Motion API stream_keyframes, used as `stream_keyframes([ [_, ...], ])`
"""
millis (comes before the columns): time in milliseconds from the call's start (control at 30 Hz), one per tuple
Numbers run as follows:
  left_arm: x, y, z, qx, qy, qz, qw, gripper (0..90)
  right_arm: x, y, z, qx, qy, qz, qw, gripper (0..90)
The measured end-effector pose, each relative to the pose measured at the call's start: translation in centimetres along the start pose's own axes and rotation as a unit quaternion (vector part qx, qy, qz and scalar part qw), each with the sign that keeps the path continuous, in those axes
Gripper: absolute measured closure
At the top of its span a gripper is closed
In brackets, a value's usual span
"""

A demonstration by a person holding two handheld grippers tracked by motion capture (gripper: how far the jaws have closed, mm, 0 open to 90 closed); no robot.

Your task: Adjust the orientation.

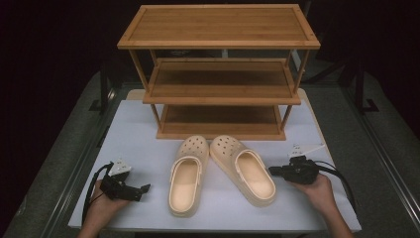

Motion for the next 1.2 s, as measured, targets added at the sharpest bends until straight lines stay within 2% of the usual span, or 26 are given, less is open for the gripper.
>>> stream_keyframes([
  [167, 0.0, 0.0, 0.0, 0.000, 0.000, 0.000, 1.0000, 0.0, 0.7, 0.0, 0.5, -0.008, -0.008, 0.014, 0.9998, 89.5],
  [367, 0.0, 0.0, 0.0, 0.000, 0.000, 0.000, 1.0000, 0.0, 0.6, 0.0, 0.6, -0.011, -0.010, 0.015, 0.9998, 89.5],
  [867, 0.0, 0.0, 0.0, 0.000, 0.000, 0.000, 1.0000, 0.0, 1.1, -0.3, 2.4, -0.035, -0.049, 0.024, 0.9979, 89.5],
  [1133, 0.0, 0.0, 0.0, 0.000, 0.000, 0.000, 1.0000, 0.0, 1.5, -0.7, 3.4, -0.047, -0.062, 0.028, 0.9966, 89.5],
  [1200, 0.0, 0.0, 0.0, 0.000, 0.000, 0.000, 1.0000, 0.0, 1.7, -0.8, 3.7, -0.050, -0.072, 0.029, 0.9957, 89.5],
])
Point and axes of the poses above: each handheld gripper's, and its own axes: x roughly forward along the jaws, y roughly out of its underside, z roughly to its left, the point moved 2 cm from there along x, roughly forward along the jaws, and after that the axes turned 4 degrees about -y, right-handed, at the moved point
